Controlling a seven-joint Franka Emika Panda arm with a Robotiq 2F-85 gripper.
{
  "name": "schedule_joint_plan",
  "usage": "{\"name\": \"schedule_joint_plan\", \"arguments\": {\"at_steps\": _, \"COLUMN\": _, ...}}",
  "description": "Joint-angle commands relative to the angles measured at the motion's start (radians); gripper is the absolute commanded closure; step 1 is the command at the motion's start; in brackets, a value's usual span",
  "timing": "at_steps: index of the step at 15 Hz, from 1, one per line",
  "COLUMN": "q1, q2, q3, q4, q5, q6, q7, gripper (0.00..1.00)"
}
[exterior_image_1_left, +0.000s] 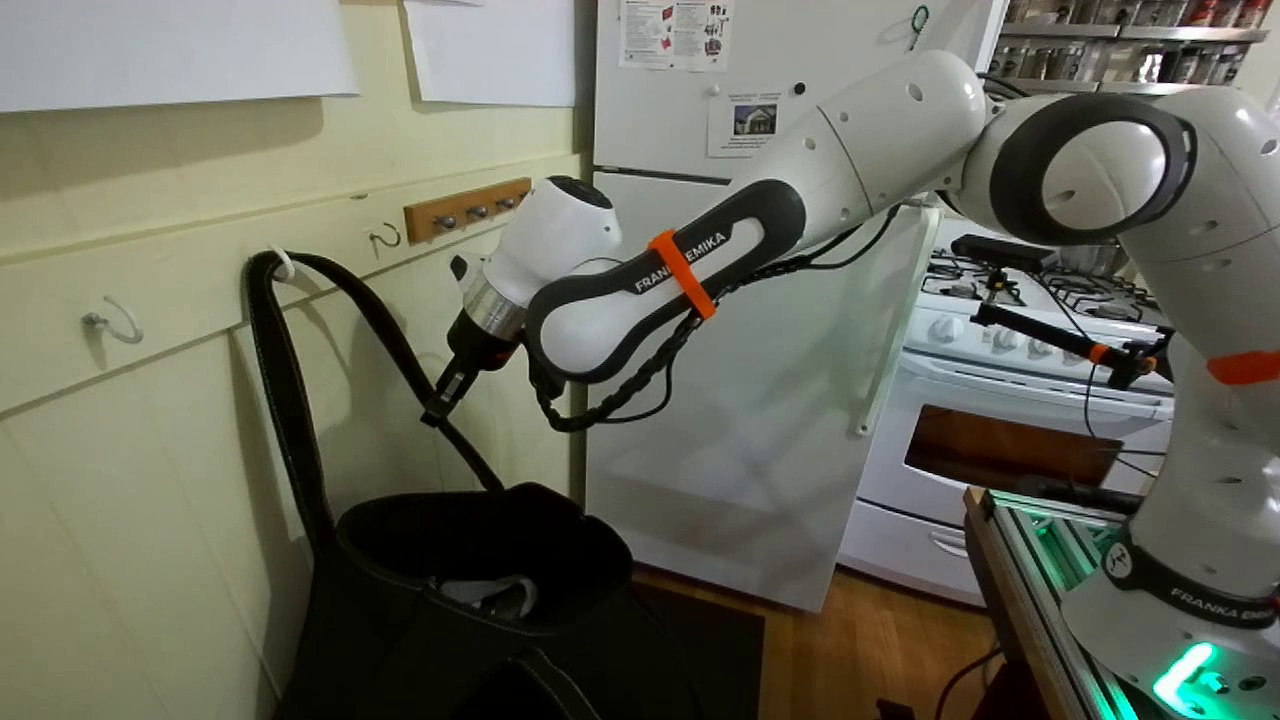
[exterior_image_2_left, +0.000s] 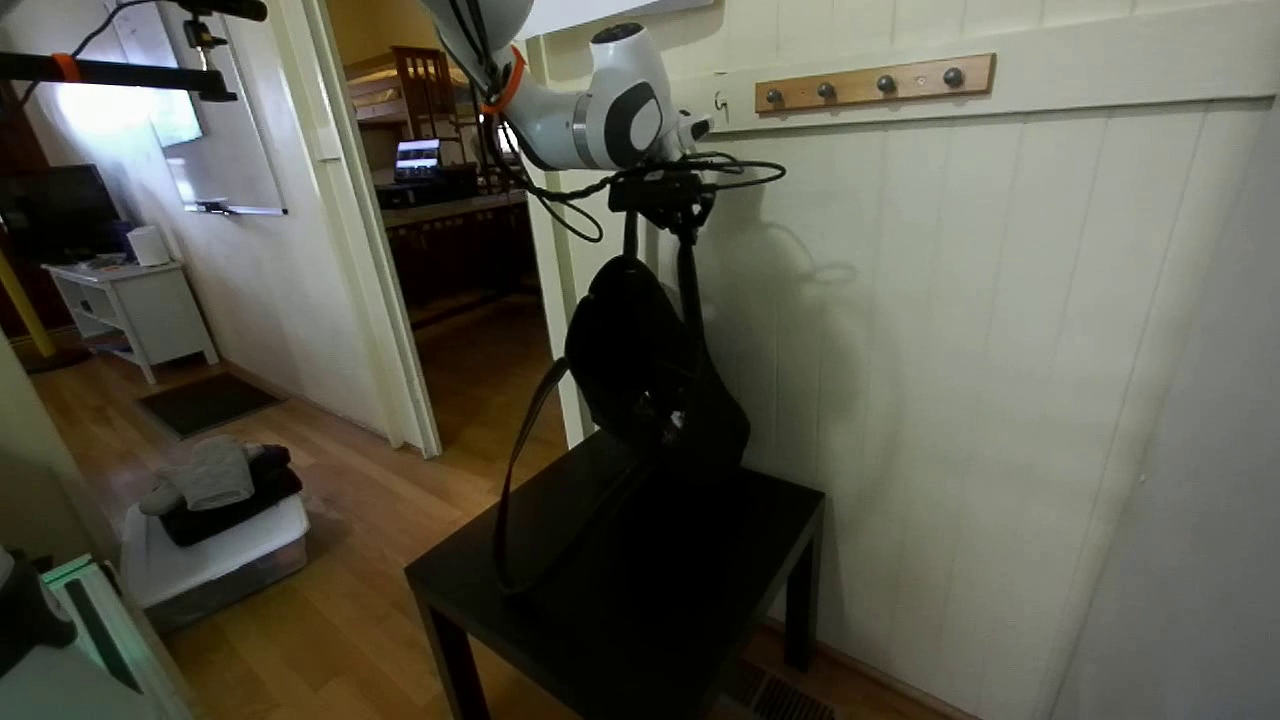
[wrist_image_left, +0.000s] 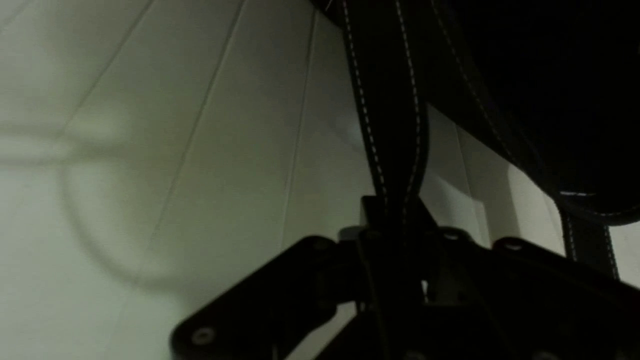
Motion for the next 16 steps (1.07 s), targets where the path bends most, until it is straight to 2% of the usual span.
{"name": "schedule_joint_plan", "arguments": {"at_steps": 1, "q1": -0.005, "q2": -0.051, "q3": 0.017, "q4": -0.065, "q5": -0.014, "q6": 0.099, "q7": 0.018, "gripper": 0.96}}
{"name": "schedule_joint_plan", "arguments": {"at_steps": 11, "q1": -0.024, "q2": -0.134, "q3": 0.063, "q4": -0.204, "q5": -0.024, "q6": 0.325, "q7": 0.012, "gripper": 0.96}}
{"name": "schedule_joint_plan", "arguments": {"at_steps": 15, "q1": -0.004, "q2": -0.161, "q3": 0.044, "q4": -0.26, "q5": -0.05, "q6": 0.424, "q7": 0.022, "gripper": 0.96}}
{"name": "schedule_joint_plan", "arguments": {"at_steps": 16, "q1": -0.005, "q2": -0.166, "q3": 0.051, "q4": -0.274, "q5": -0.028, "q6": 0.447, "q7": -0.011, "gripper": 0.96}}
